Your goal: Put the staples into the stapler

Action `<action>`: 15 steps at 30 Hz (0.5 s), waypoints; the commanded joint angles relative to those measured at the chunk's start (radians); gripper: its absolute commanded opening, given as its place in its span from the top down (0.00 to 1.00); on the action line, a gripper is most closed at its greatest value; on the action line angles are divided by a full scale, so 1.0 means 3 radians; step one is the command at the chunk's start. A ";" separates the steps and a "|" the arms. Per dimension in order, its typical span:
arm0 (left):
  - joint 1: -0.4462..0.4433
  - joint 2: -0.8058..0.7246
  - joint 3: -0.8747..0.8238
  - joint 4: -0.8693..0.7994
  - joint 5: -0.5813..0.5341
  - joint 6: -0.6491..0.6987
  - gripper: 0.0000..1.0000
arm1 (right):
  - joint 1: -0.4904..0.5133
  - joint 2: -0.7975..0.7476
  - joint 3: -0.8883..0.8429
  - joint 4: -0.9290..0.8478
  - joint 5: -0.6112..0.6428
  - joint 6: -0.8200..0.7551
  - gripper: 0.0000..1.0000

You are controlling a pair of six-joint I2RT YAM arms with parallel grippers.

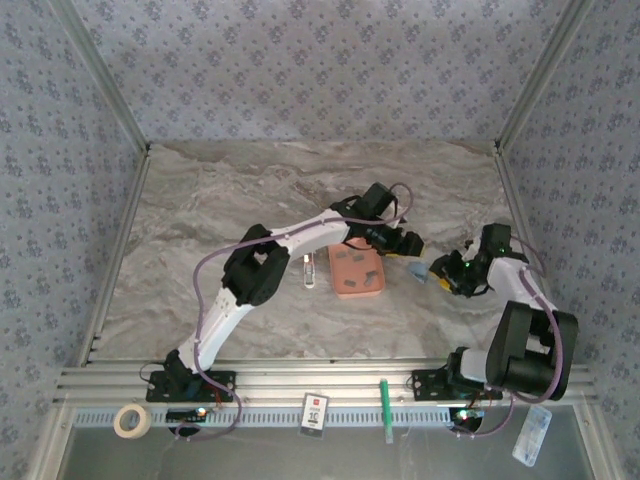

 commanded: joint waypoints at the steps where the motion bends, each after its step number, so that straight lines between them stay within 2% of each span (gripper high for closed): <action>1: 0.0022 -0.0271 -0.0045 -0.0095 -0.0057 0.0120 0.28 | 0.0035 -0.0161 0.0125 -0.0307 0.0105 -0.0045 0.58; 7: 0.0028 -0.0342 -0.0103 -0.0049 -0.0057 0.0113 0.27 | 0.0193 -0.0087 0.0255 -0.0181 -0.0013 0.0048 0.48; 12: 0.0032 -0.0358 -0.0100 -0.0033 -0.0032 0.0100 0.27 | 0.0271 0.0129 0.0310 -0.0114 -0.0031 0.0064 0.48; 15: 0.0032 -0.0356 -0.0100 -0.0001 -0.0019 0.0071 0.27 | 0.0296 0.0271 0.0291 -0.0007 -0.0027 0.0057 0.52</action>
